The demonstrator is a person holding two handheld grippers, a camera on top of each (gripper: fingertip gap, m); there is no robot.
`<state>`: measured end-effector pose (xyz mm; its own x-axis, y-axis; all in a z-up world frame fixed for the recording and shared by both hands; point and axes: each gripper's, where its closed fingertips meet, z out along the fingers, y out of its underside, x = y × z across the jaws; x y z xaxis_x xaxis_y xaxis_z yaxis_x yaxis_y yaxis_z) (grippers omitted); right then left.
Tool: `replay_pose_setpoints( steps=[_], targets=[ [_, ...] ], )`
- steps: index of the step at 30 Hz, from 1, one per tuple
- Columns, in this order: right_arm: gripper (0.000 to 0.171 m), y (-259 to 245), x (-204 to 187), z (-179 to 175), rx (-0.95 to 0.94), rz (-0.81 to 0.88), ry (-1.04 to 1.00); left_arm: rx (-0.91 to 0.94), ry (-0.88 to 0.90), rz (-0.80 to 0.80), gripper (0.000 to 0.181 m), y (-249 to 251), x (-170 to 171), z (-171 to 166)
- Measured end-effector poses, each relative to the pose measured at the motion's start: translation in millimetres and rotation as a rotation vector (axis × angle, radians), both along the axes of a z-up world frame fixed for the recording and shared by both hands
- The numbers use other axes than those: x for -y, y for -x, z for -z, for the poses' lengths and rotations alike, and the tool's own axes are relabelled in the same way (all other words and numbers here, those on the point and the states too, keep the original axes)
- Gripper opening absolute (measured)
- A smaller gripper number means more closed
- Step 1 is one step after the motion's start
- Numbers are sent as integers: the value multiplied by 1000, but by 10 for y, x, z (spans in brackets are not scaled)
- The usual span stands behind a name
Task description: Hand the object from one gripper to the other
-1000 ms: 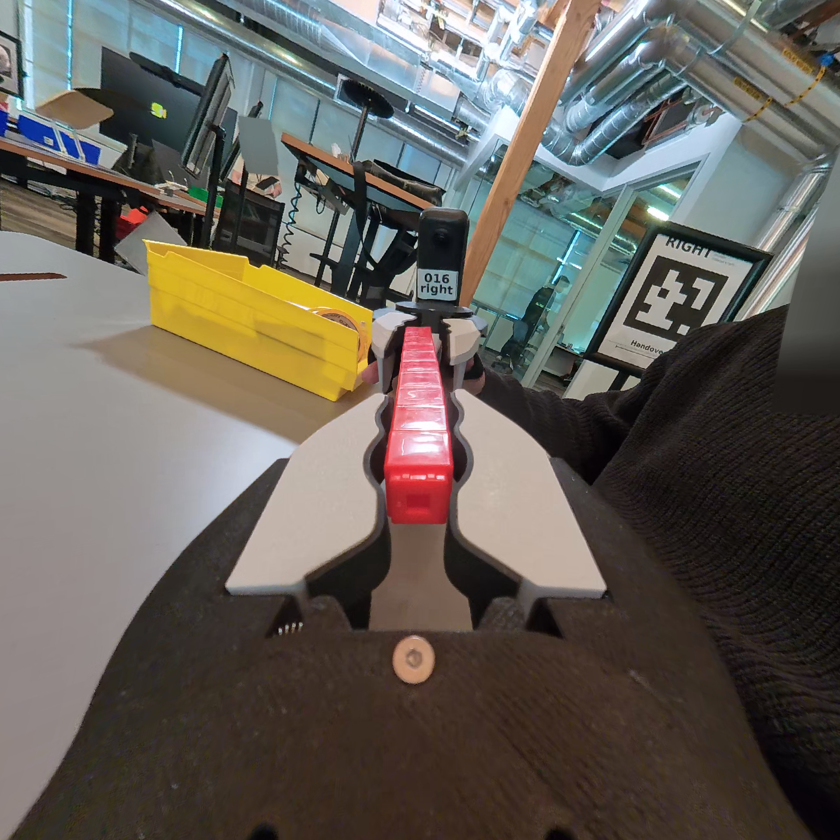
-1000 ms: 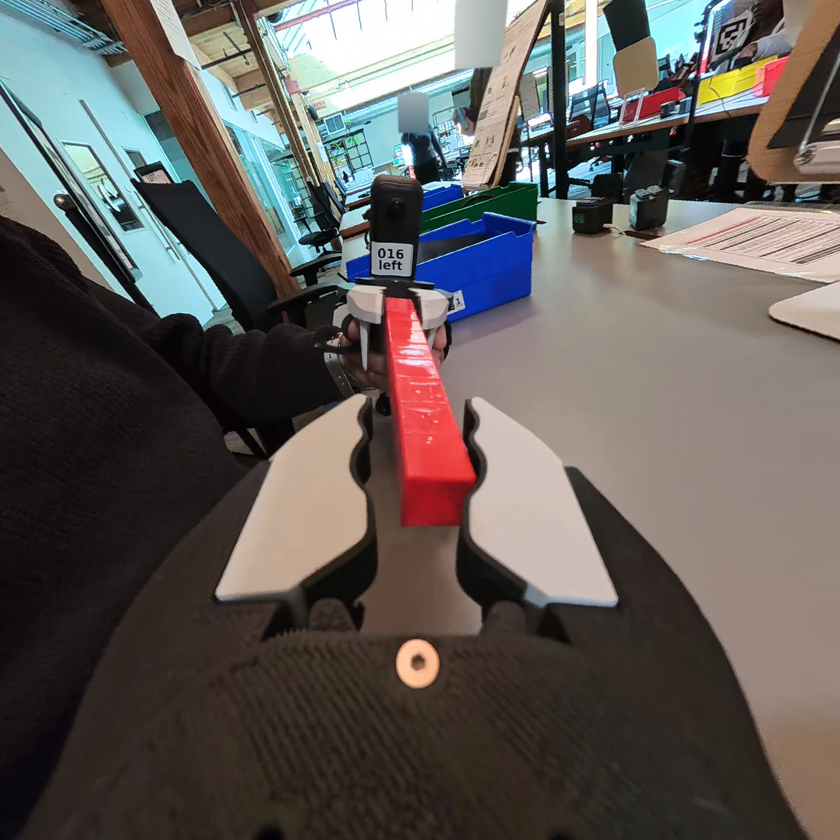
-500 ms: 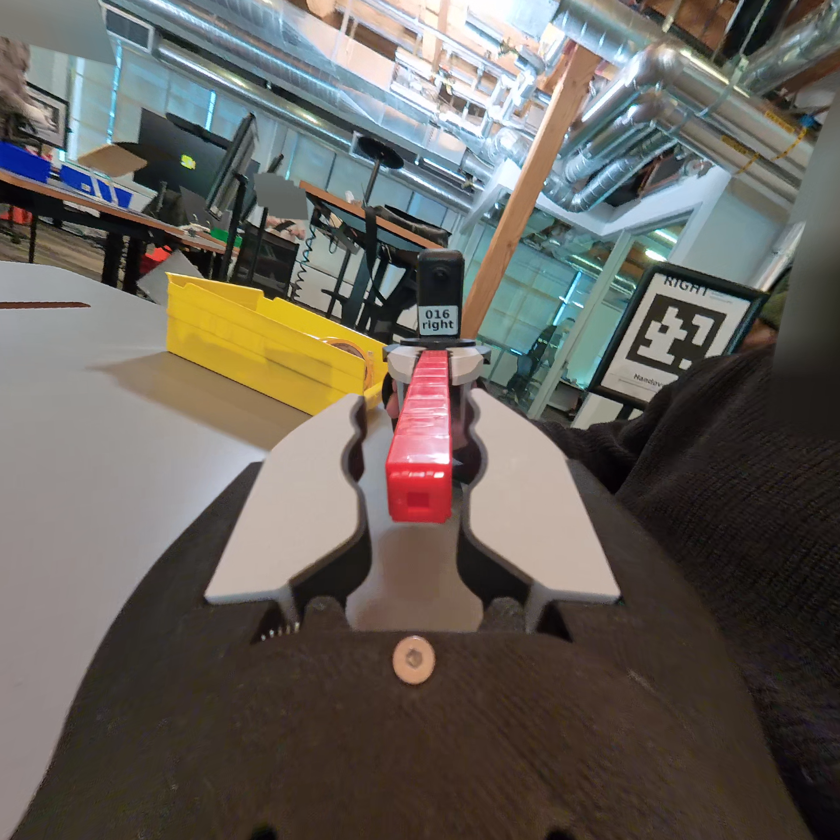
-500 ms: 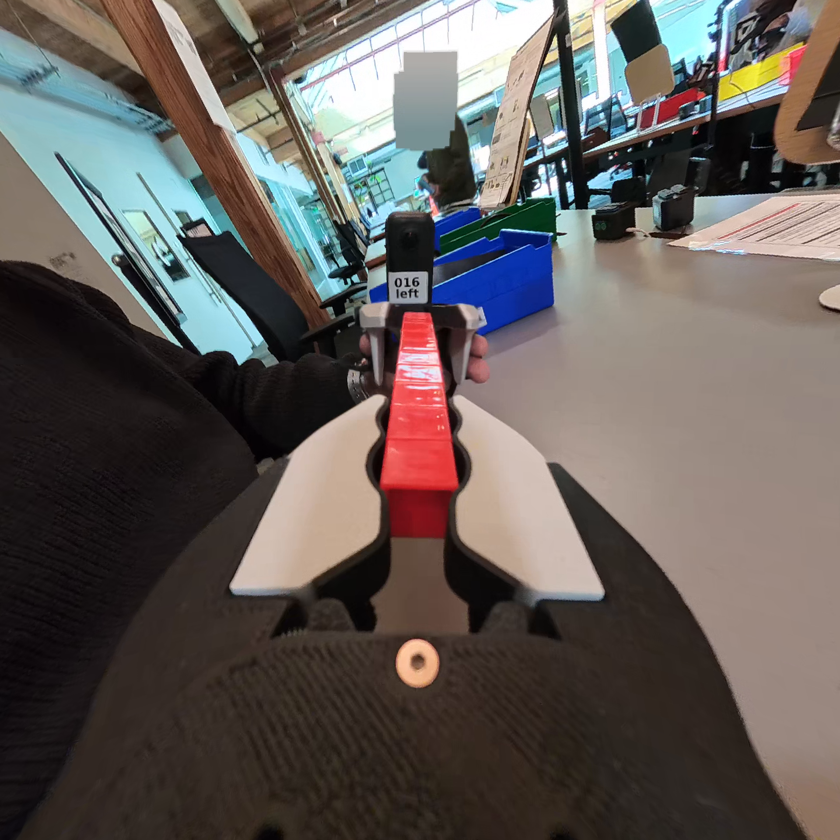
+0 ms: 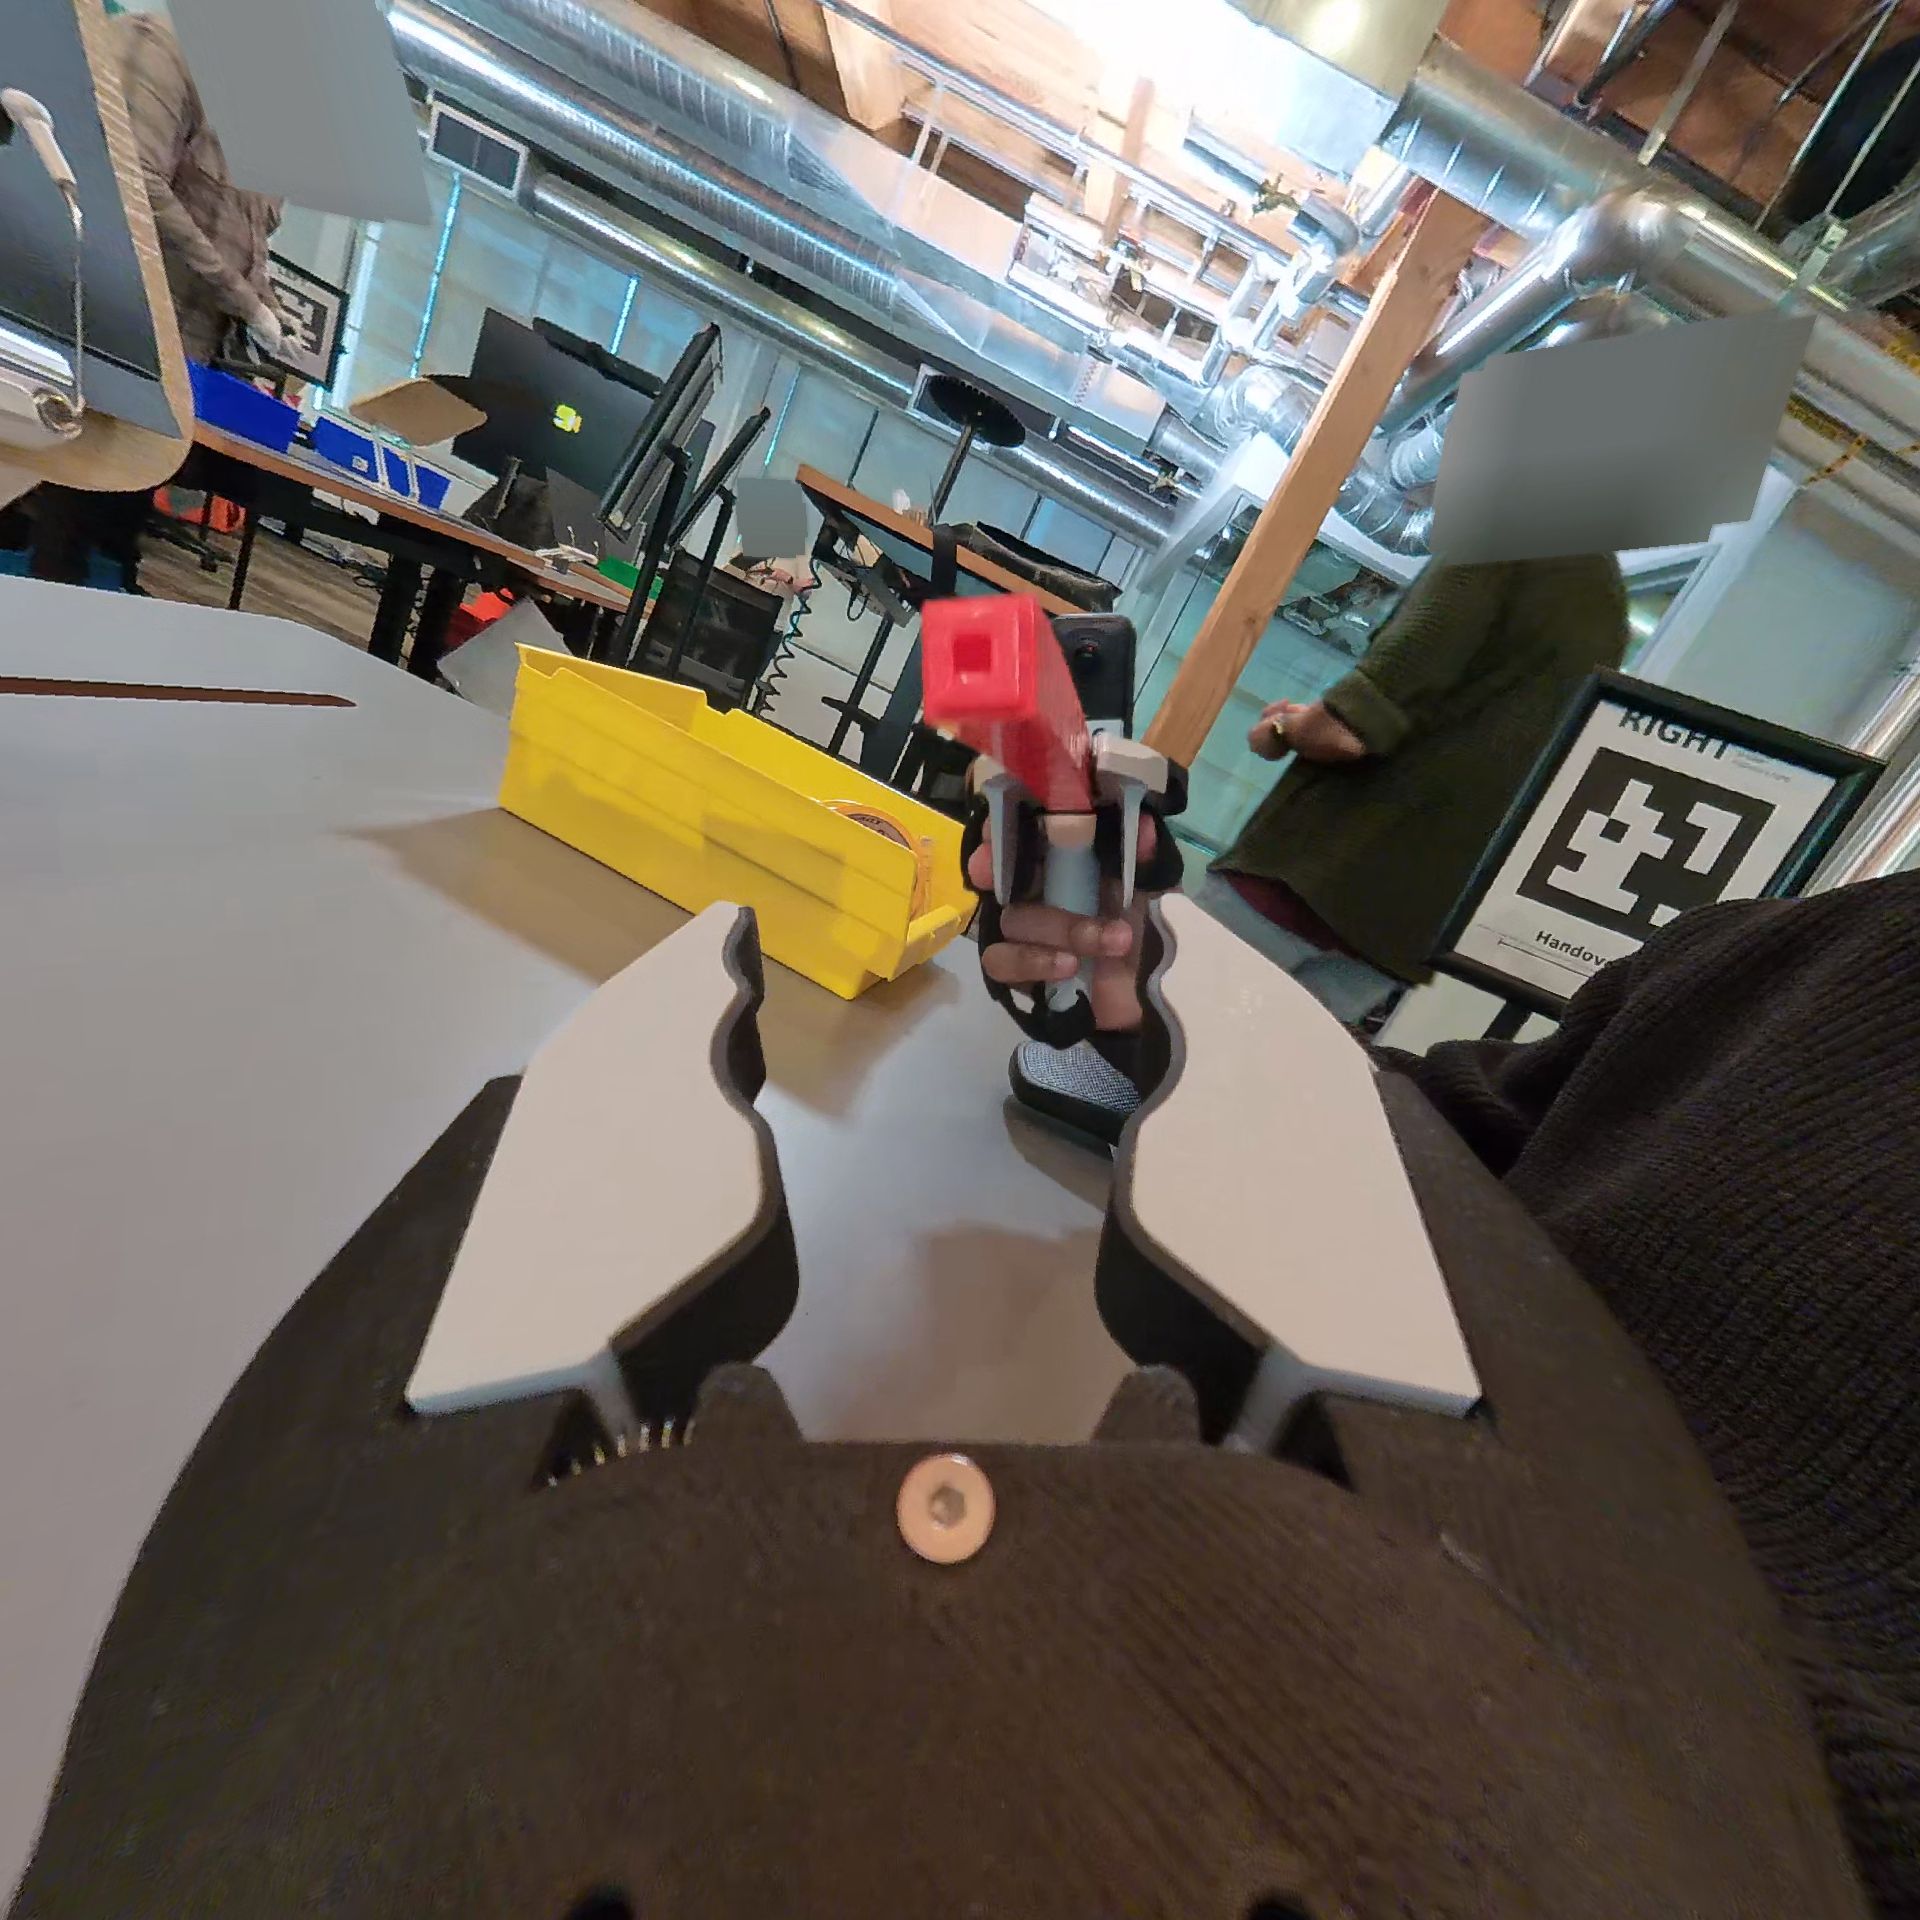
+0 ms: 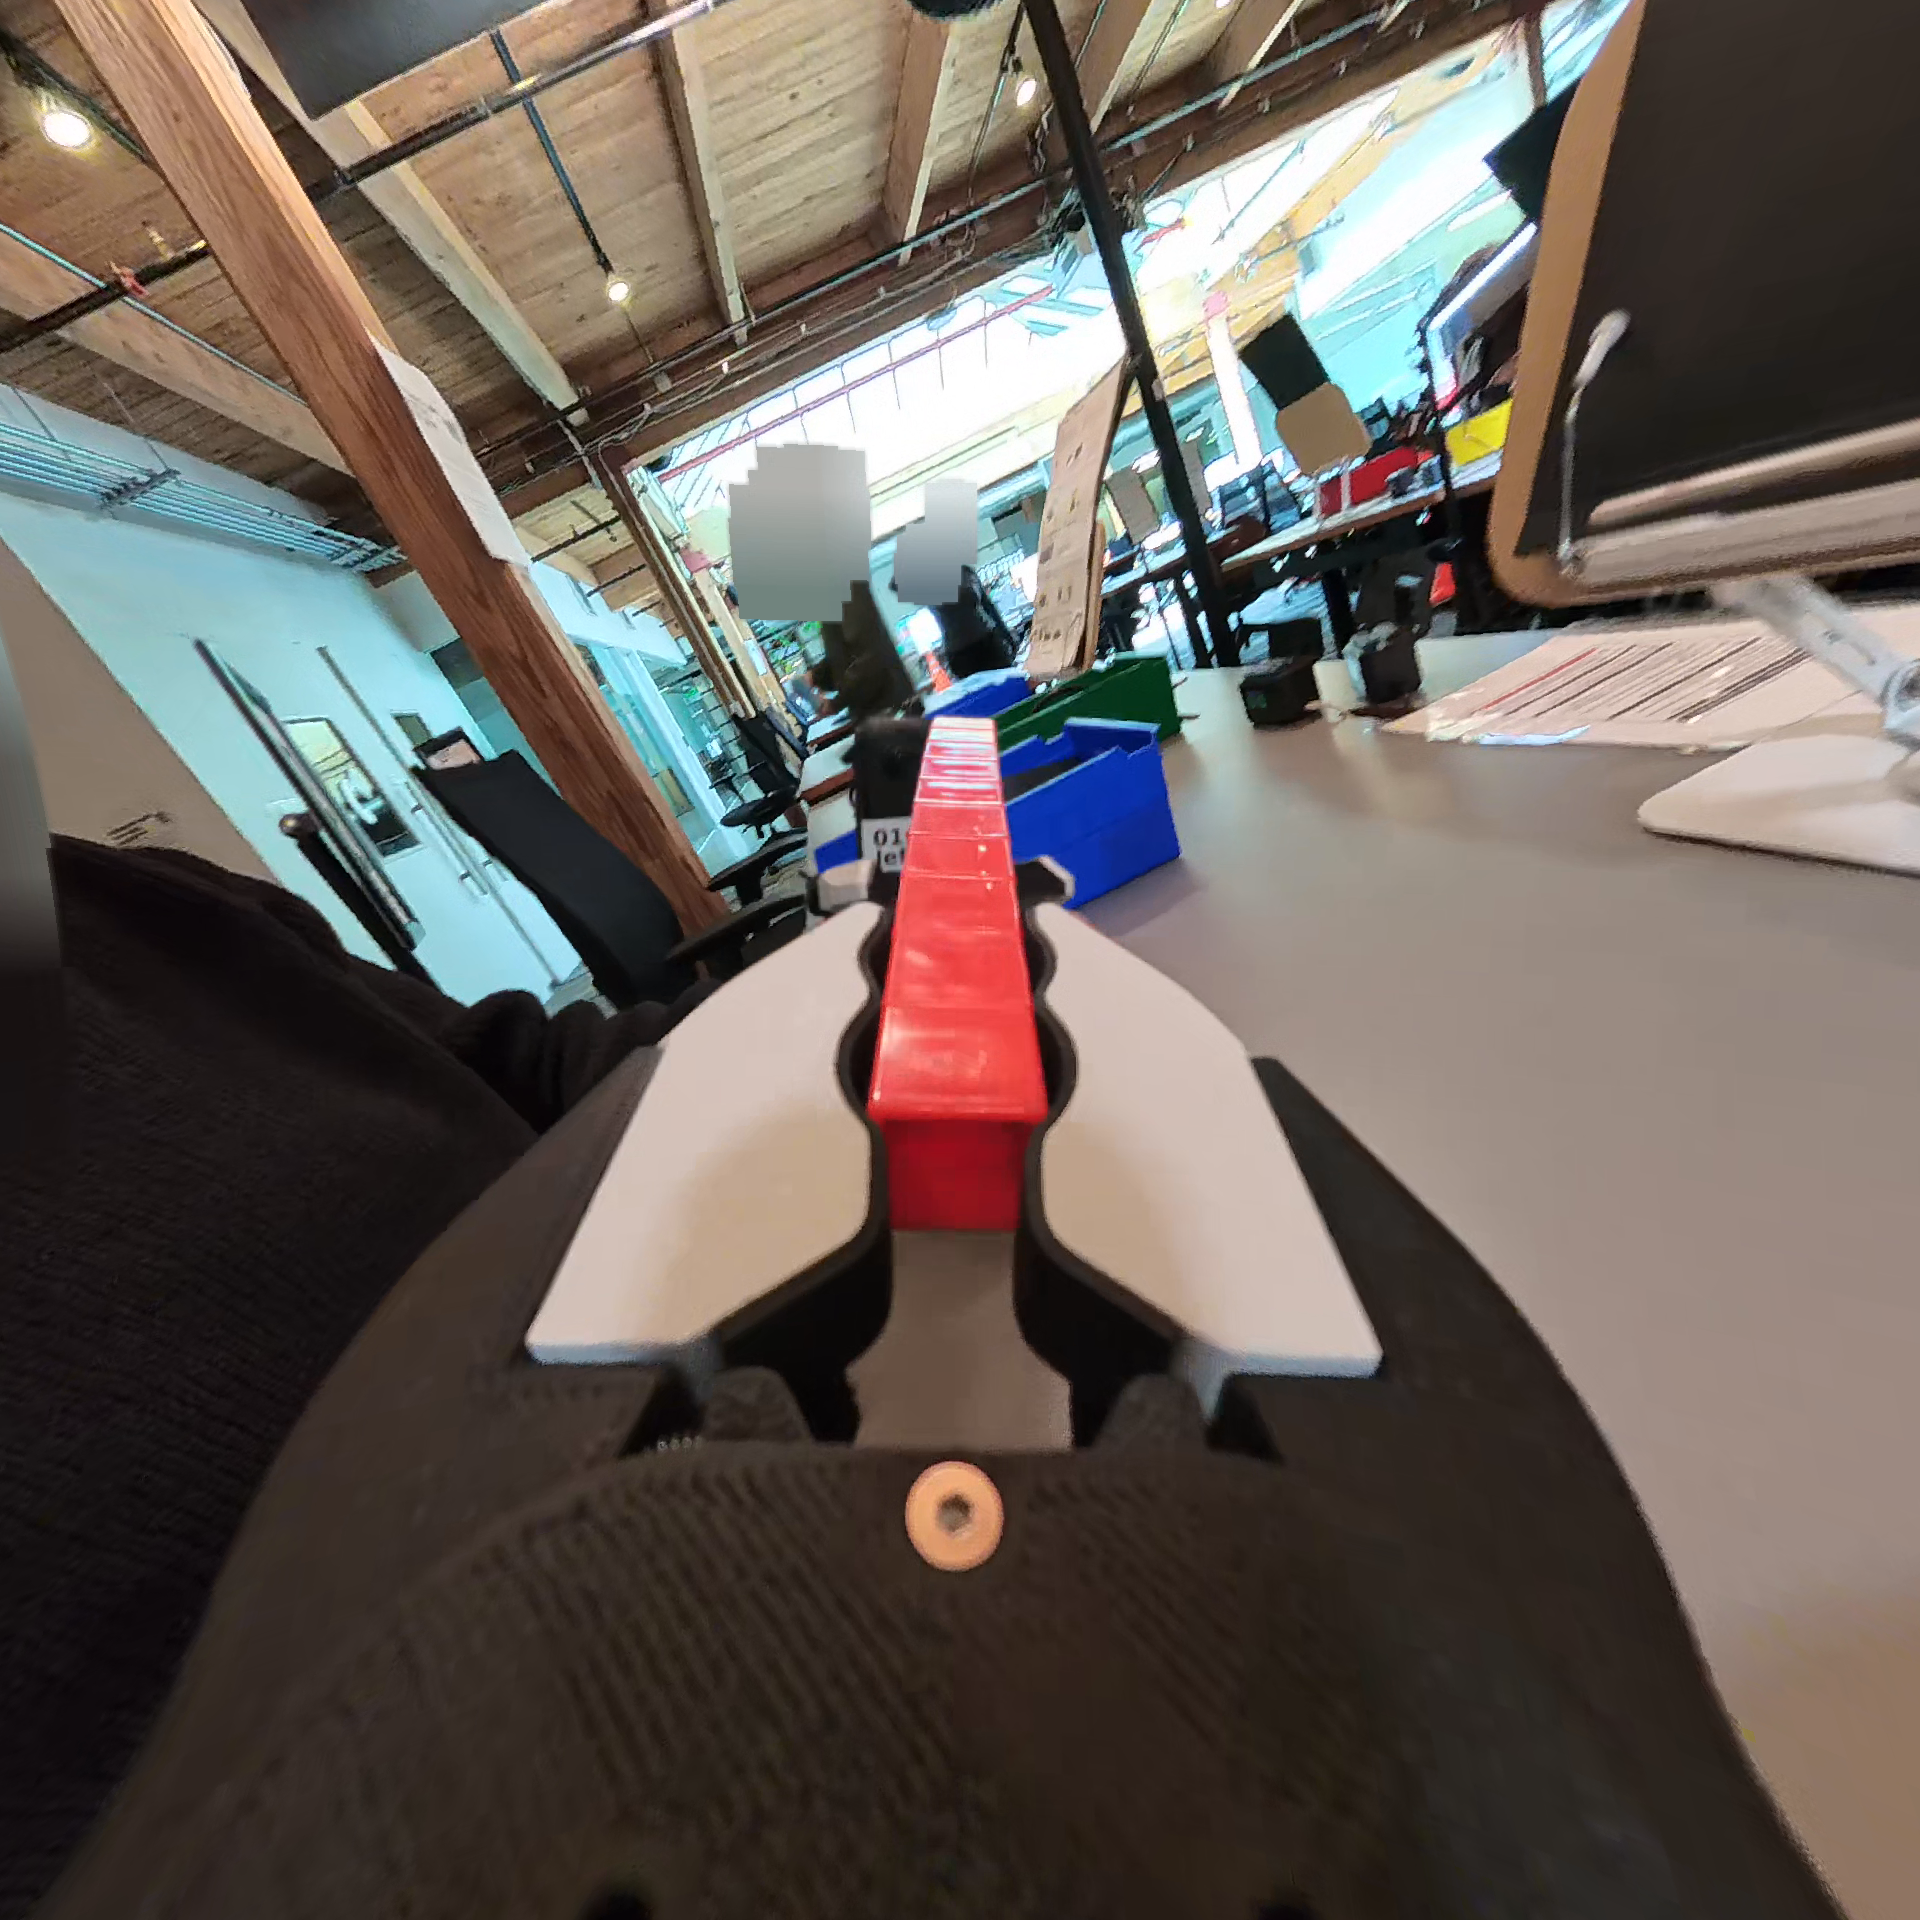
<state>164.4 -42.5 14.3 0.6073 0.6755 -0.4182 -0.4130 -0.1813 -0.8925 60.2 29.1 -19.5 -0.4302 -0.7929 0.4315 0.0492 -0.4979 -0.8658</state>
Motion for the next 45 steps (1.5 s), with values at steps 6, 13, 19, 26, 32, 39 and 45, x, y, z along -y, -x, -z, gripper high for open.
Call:
replay_pose_setpoints(
  steps=[6, 13, 19, 26, 32, 39, 45],
  targets=[
    [23, -537, 181, -387, -32, 200, -117, -8, 16, -10, 68, -10, -37, 20],
    [23, -1574, 617, -610, -5, 635, -193, -24, 22, -10, 65, -33, -33, 49],
    [23, -2587, 1085, -336, -36, 1038, -127, -30, 32, -15, 63, -45, -42, 58],
    [23, -3203, 1359, 94, 231, 1360, 102, -32, 43, -13, 60, -52, -41, 64],
    [24, -3406, 1224, 412, 531, 1382, 334, -39, 43, -10, 59, -69, -24, 85],
    [24, -3511, 1144, 701, 724, 1368, 545, -47, 45, -6, 58, -89, -9, 105],
    [24, -3591, 1022, 740, 860, 1324, 630, -49, 47, -8, 57, -92, -11, 112]
  ],
)
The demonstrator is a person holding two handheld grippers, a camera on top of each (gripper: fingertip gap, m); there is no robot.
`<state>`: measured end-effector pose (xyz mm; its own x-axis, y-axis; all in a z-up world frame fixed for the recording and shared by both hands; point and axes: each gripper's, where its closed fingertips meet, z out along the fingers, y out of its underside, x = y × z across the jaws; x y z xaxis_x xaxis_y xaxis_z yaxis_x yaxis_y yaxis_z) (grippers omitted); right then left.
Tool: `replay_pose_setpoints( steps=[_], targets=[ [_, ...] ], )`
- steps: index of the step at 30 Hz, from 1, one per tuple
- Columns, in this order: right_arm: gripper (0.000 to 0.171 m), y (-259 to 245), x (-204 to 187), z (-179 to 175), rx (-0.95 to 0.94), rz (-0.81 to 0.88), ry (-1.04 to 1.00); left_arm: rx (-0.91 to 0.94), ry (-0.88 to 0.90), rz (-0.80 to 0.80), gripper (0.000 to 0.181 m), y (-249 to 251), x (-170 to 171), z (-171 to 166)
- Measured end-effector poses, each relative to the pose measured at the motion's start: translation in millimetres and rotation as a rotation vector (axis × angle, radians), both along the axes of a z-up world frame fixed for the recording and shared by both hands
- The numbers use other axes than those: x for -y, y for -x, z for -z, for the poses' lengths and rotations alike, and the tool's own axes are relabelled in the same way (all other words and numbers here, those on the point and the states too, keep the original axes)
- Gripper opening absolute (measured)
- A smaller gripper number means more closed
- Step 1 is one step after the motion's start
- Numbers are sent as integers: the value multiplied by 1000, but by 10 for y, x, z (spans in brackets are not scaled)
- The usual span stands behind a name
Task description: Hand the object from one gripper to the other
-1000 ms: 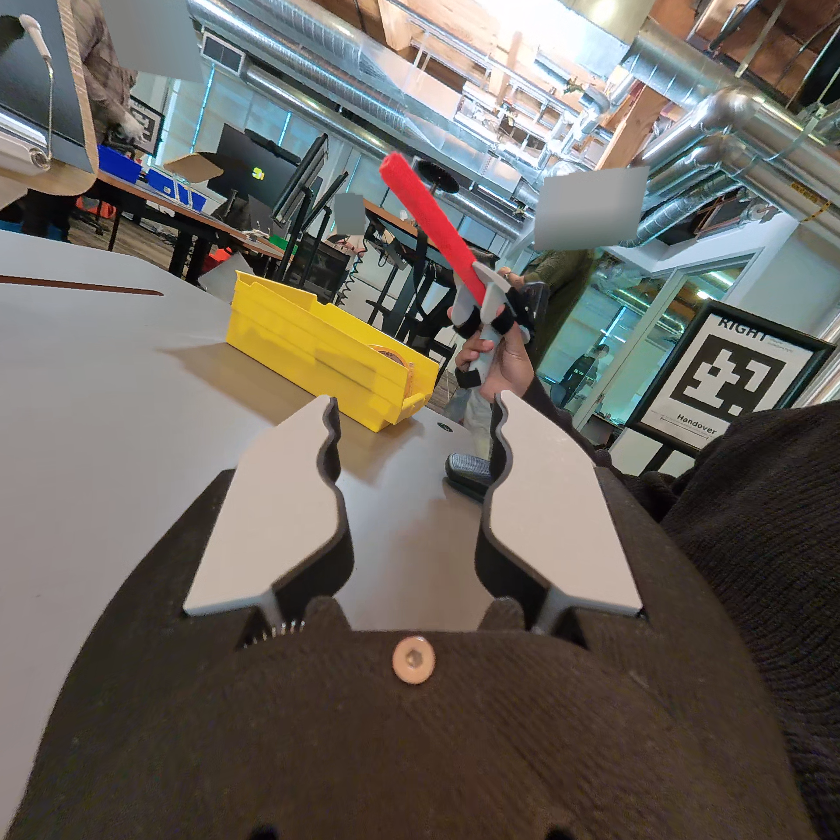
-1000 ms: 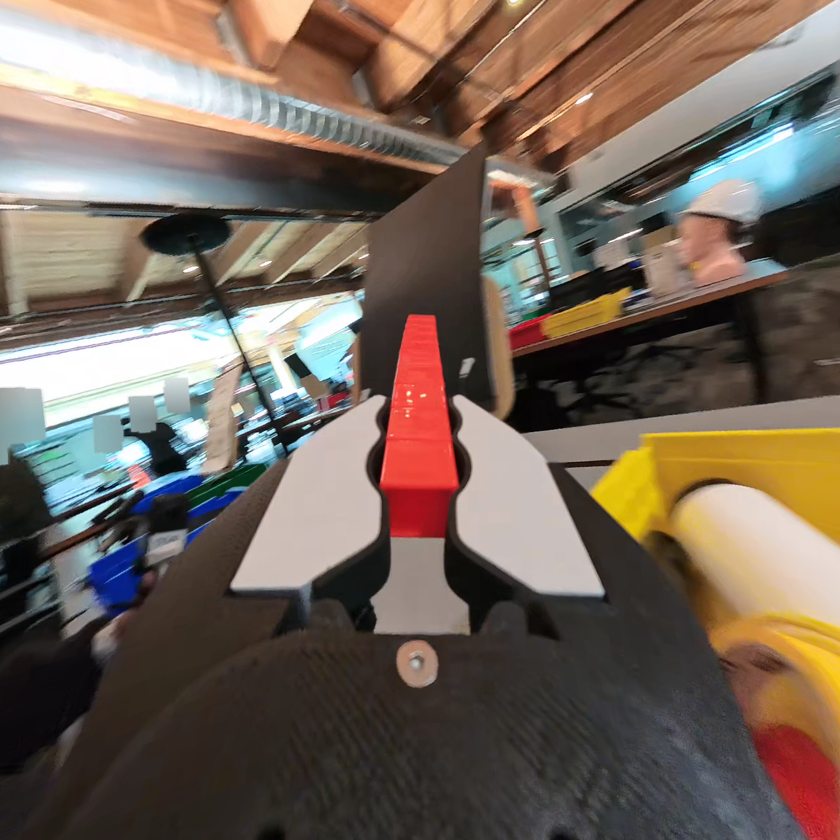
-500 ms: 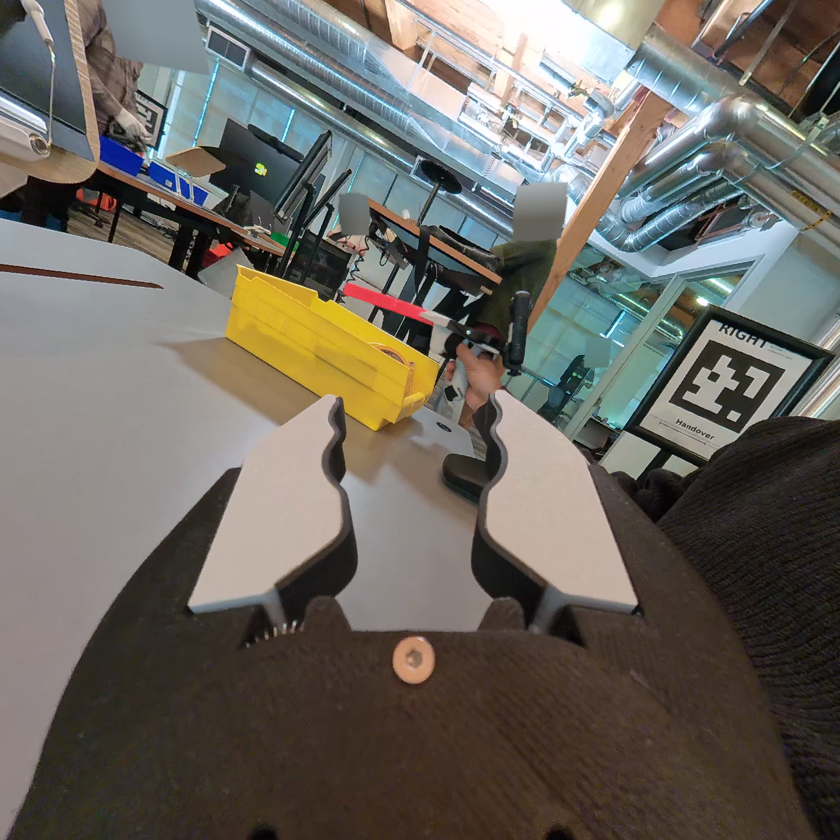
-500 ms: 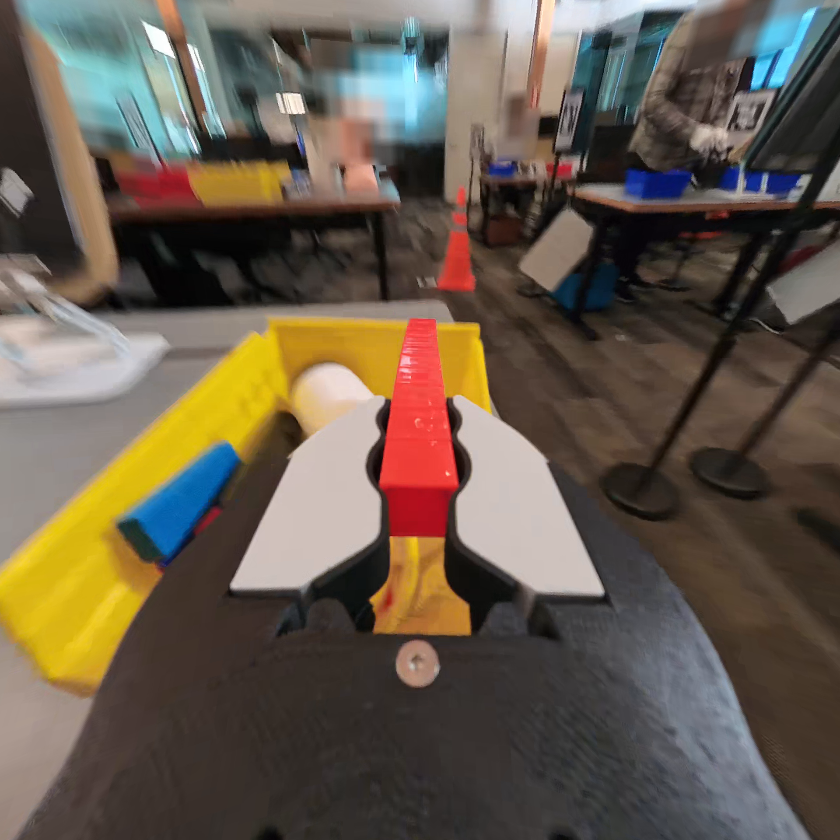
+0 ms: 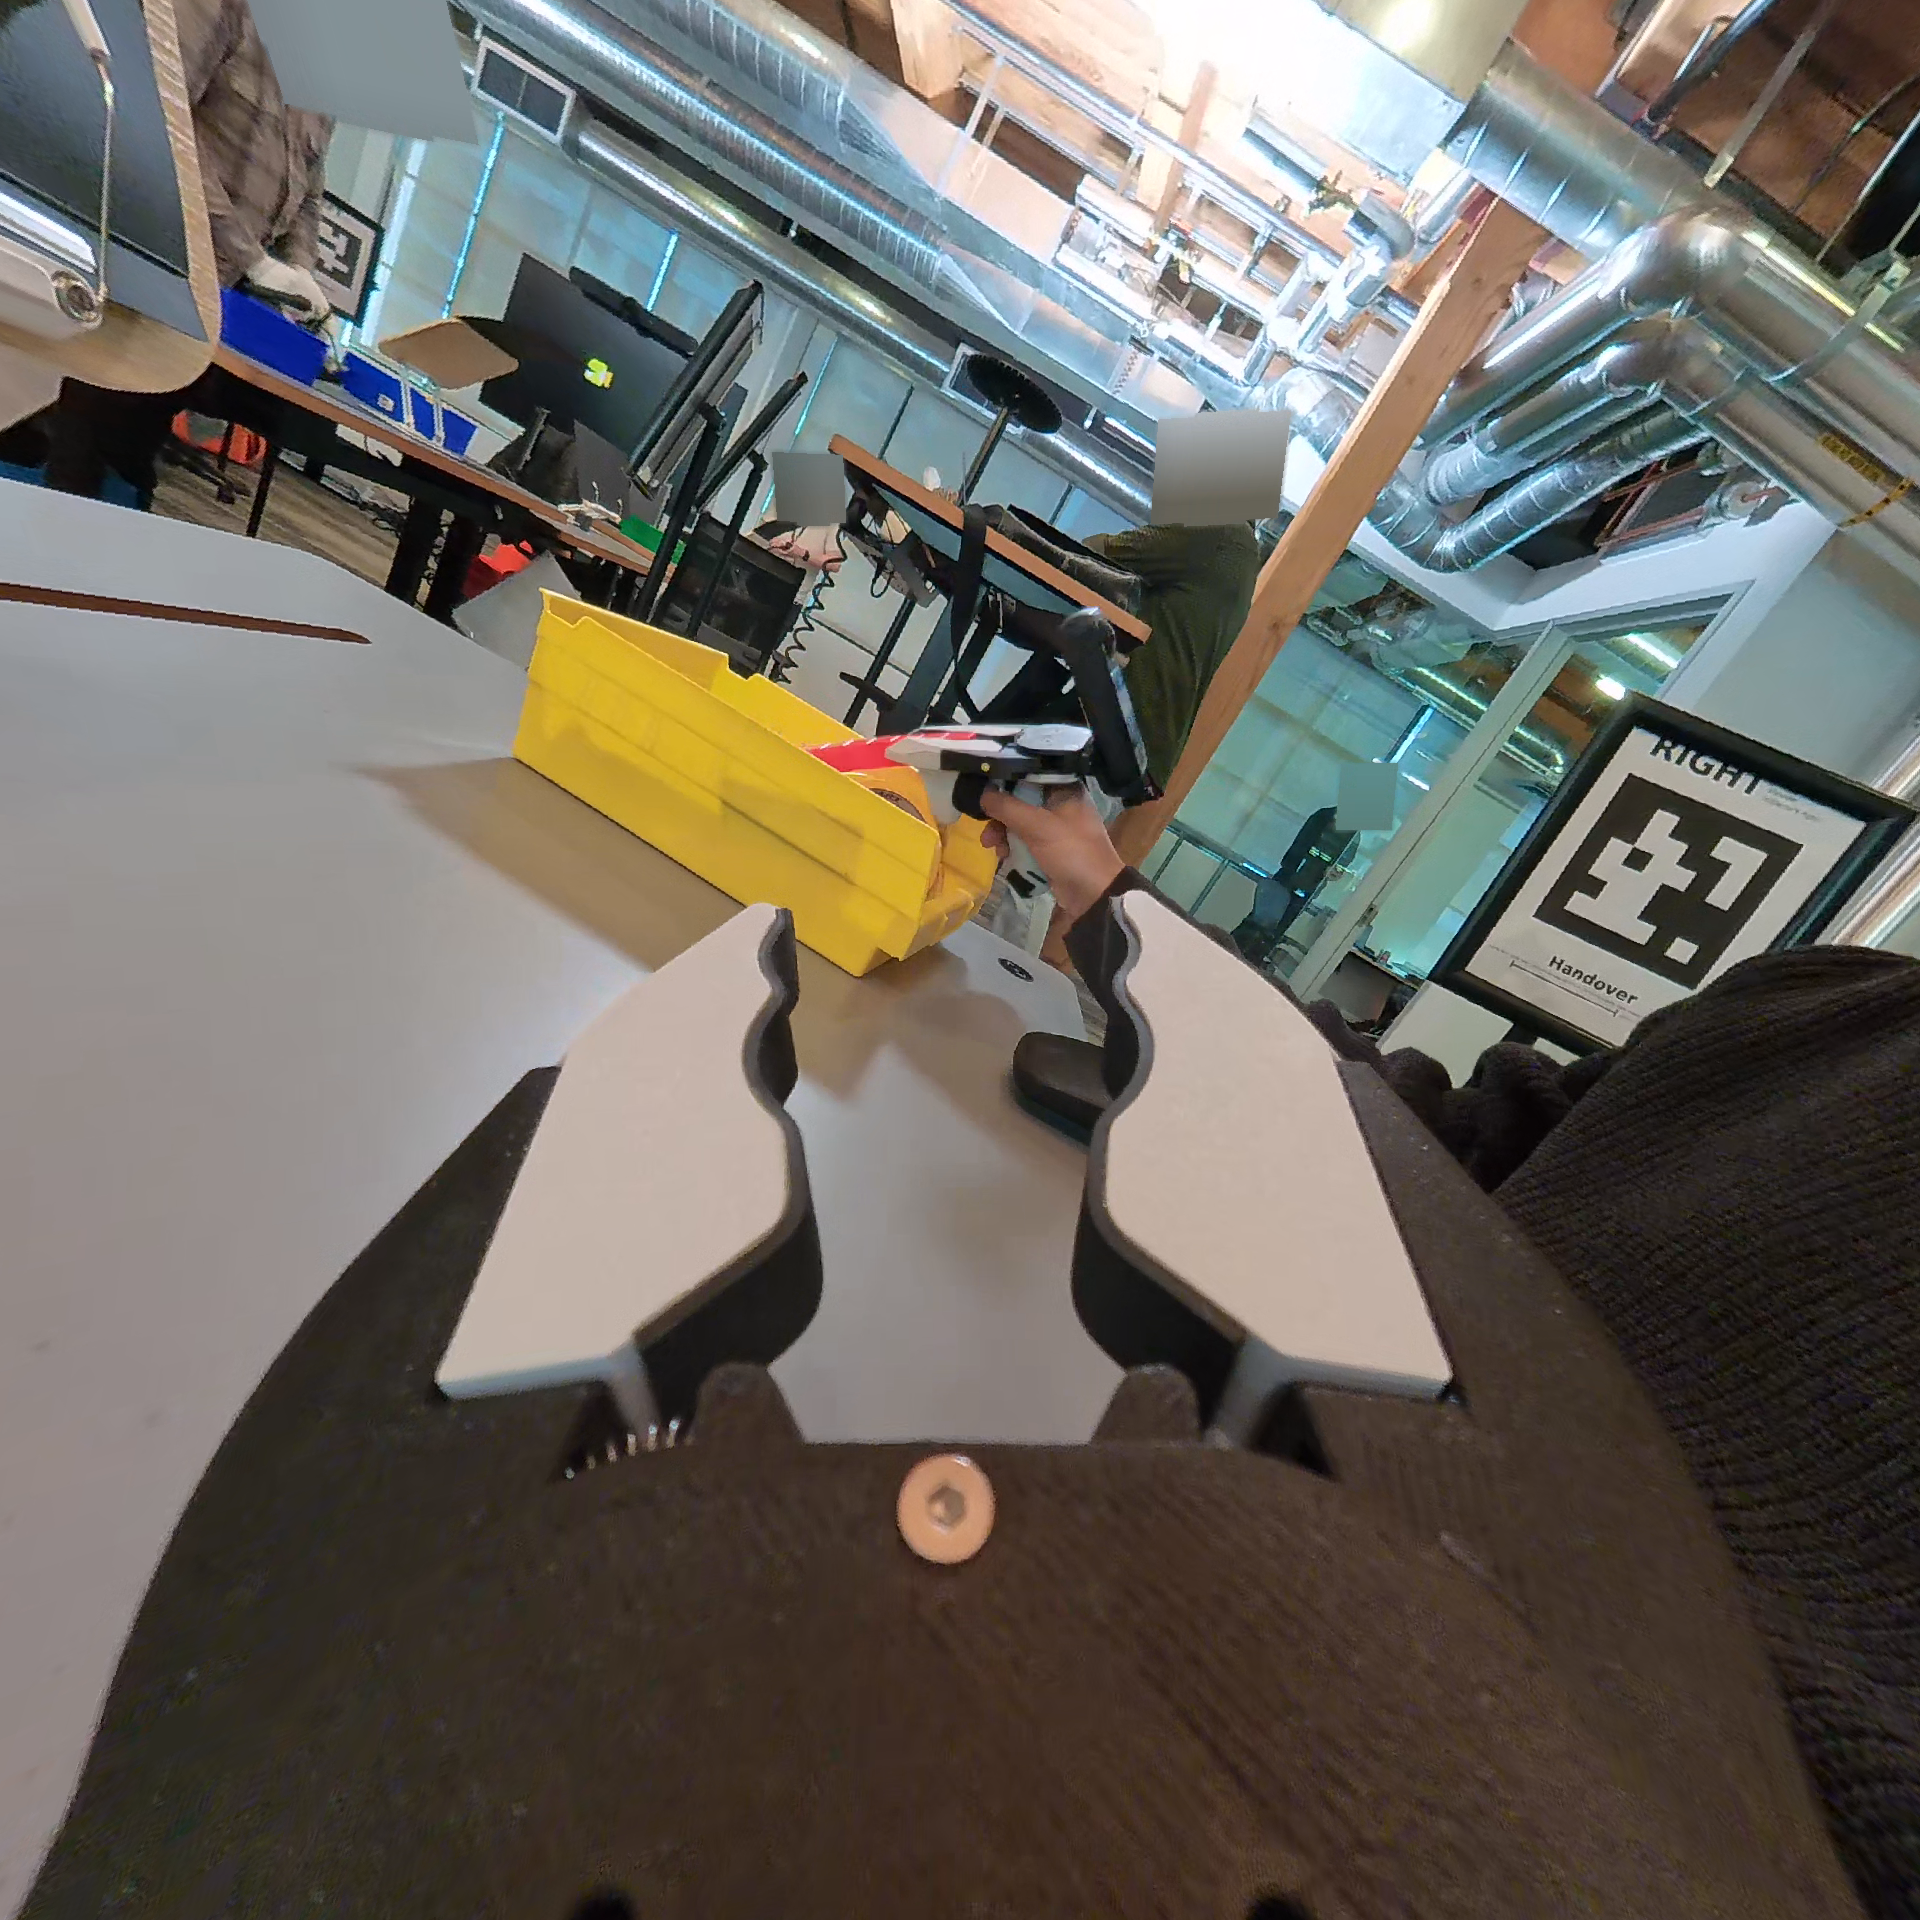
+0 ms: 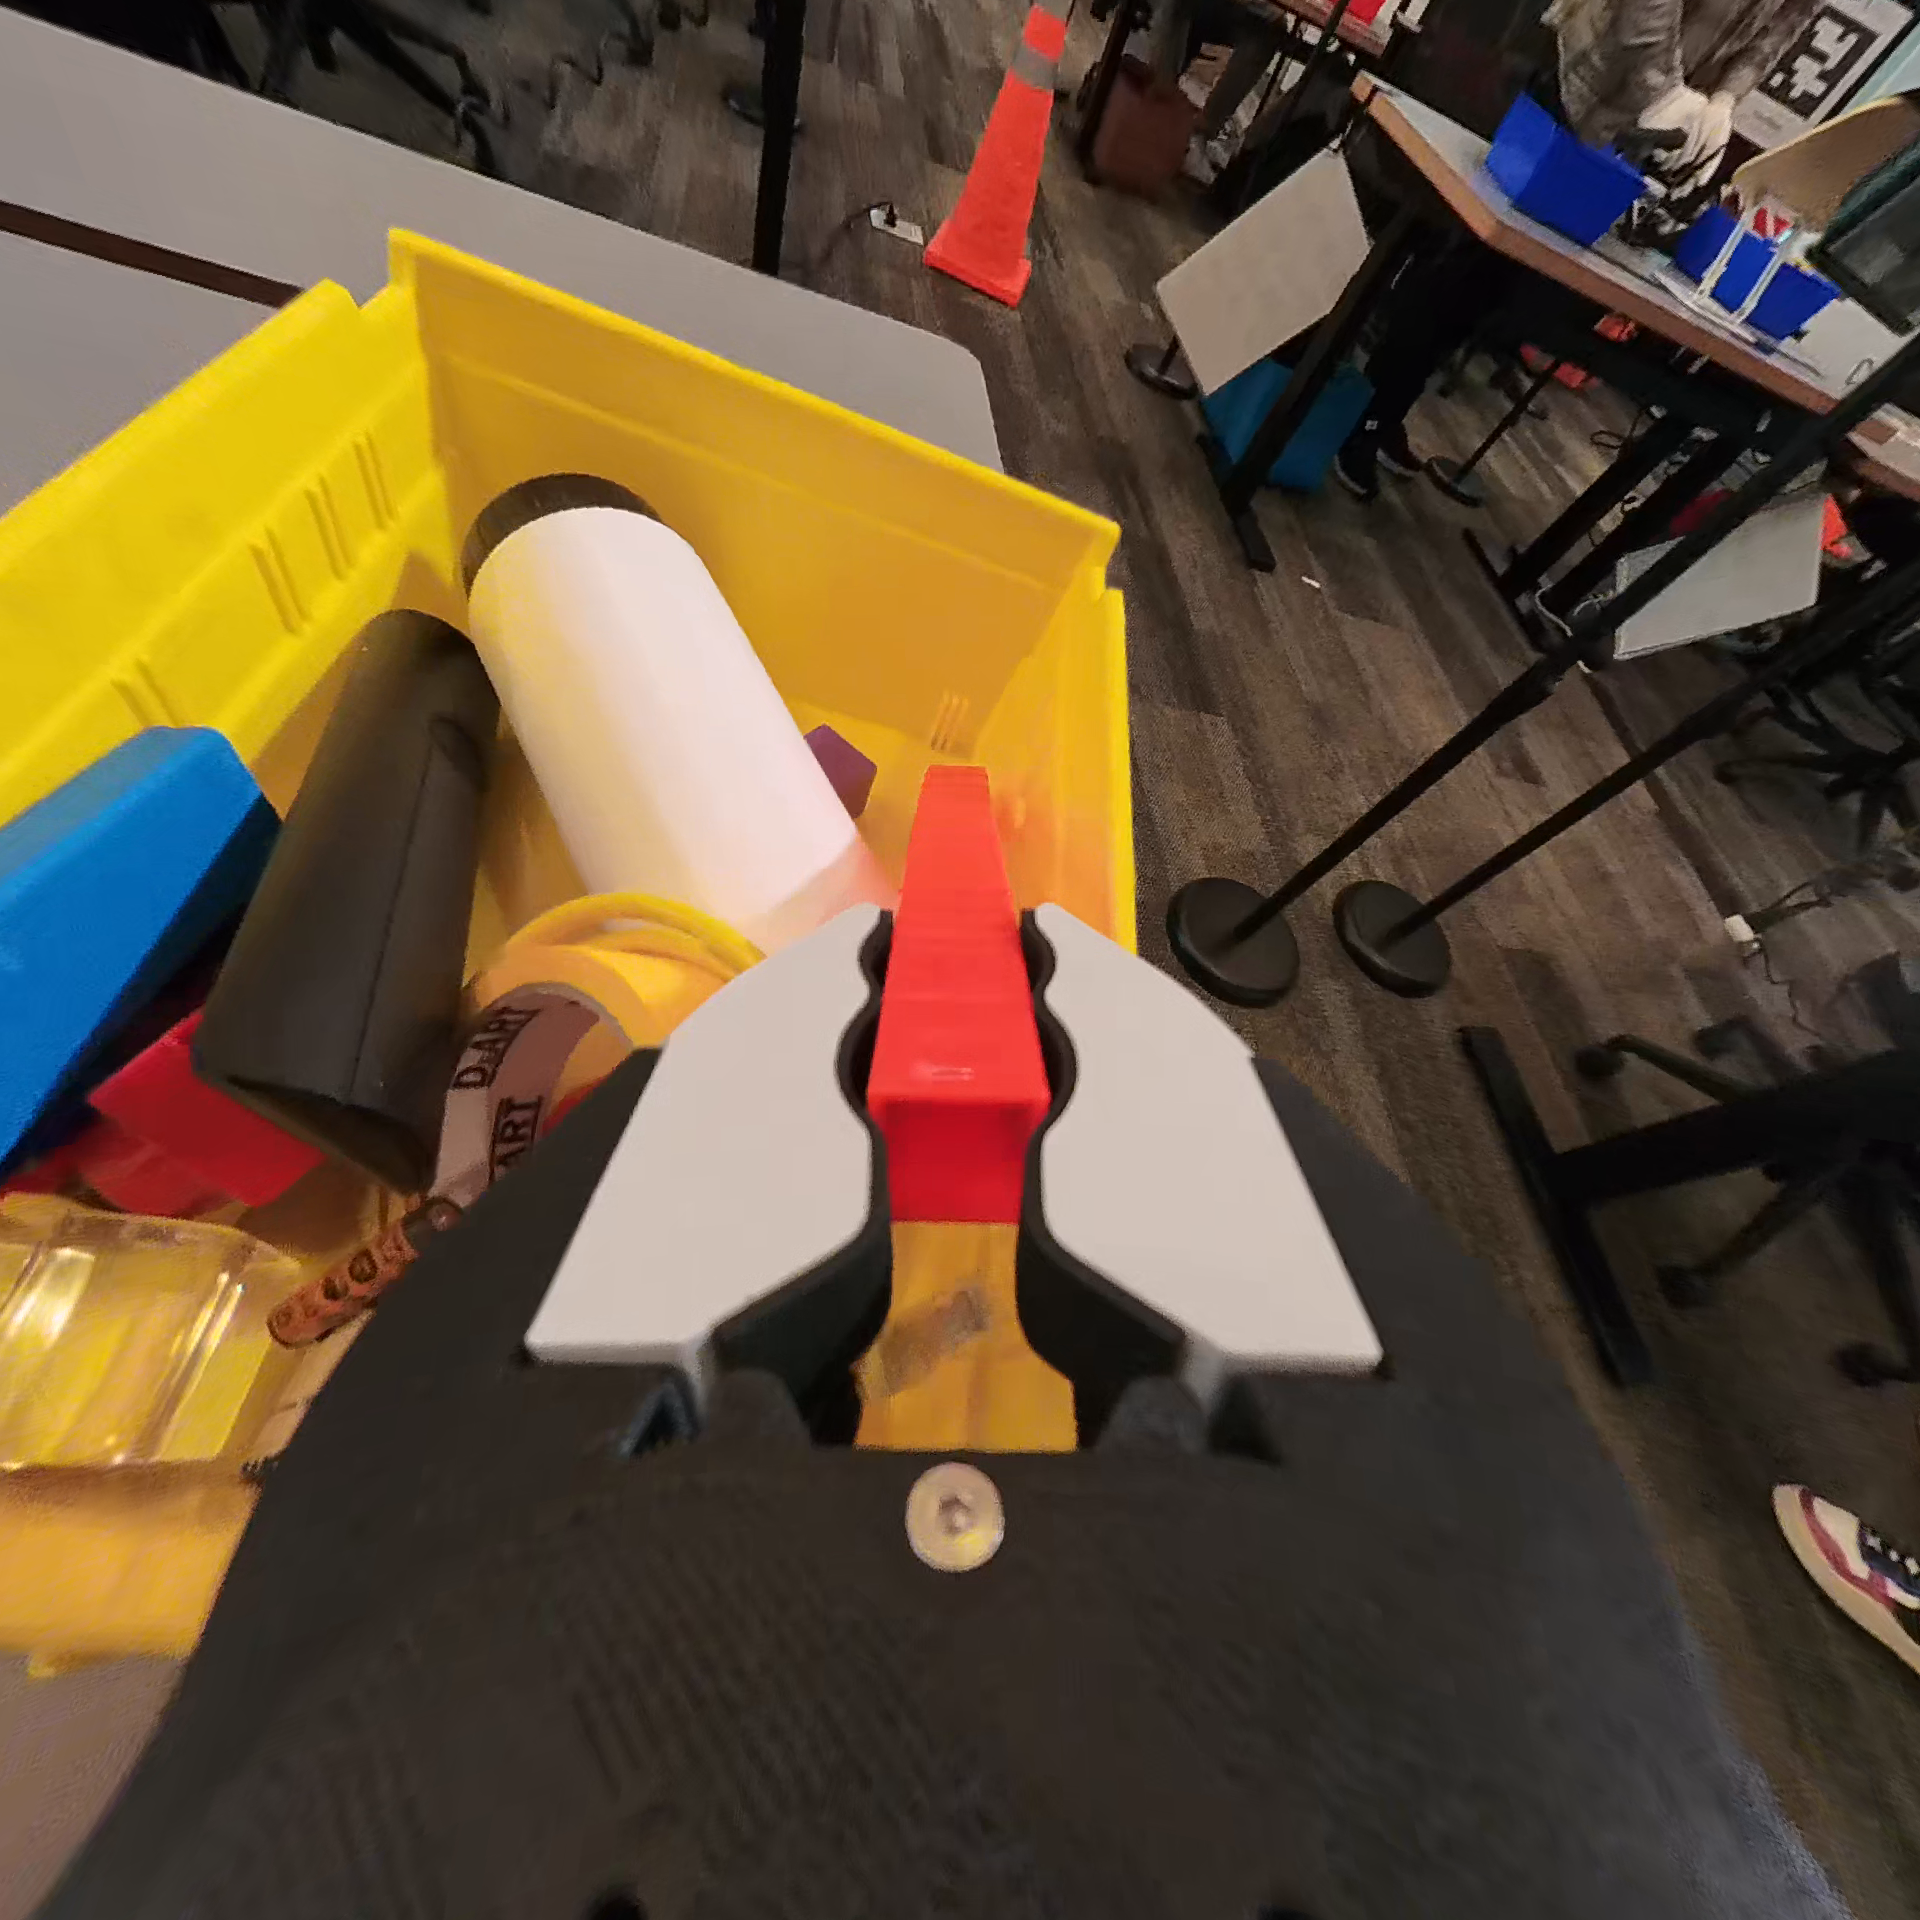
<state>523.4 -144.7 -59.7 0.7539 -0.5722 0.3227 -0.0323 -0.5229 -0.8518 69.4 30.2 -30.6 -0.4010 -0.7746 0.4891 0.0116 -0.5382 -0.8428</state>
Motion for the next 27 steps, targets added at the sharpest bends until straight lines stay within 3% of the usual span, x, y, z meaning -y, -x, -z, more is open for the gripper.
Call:
replay_pose_setpoints(
  steps=[5, 10, 16, 22, 24, 27],
  targets=[
    [25, -92, -92, 61, -86, 13, 87, -3, 2, -6, 56, -2, -8, 4],
    [53, -84, -22, 7, -116, 35, 40, -5, -1, -10, 55, -2, -17, 9],
    [48, 166, 67, -653, -94, -23, -246, -6, 7, -14, 54, -5, -32, 12],
    [43, 1326, -422, -1396, -106, -400, -556, -11, 17, -22, 54, -20, -44, 23],
    [43, 1917, -714, -1435, -145, -574, -593, -14, 15, -25, 54, -24, -45, 28],
    [42, 2785, -1132, -1199, -220, -793, -541, -19, 9, -36, 54, -21, -58, 39]
  ],
)
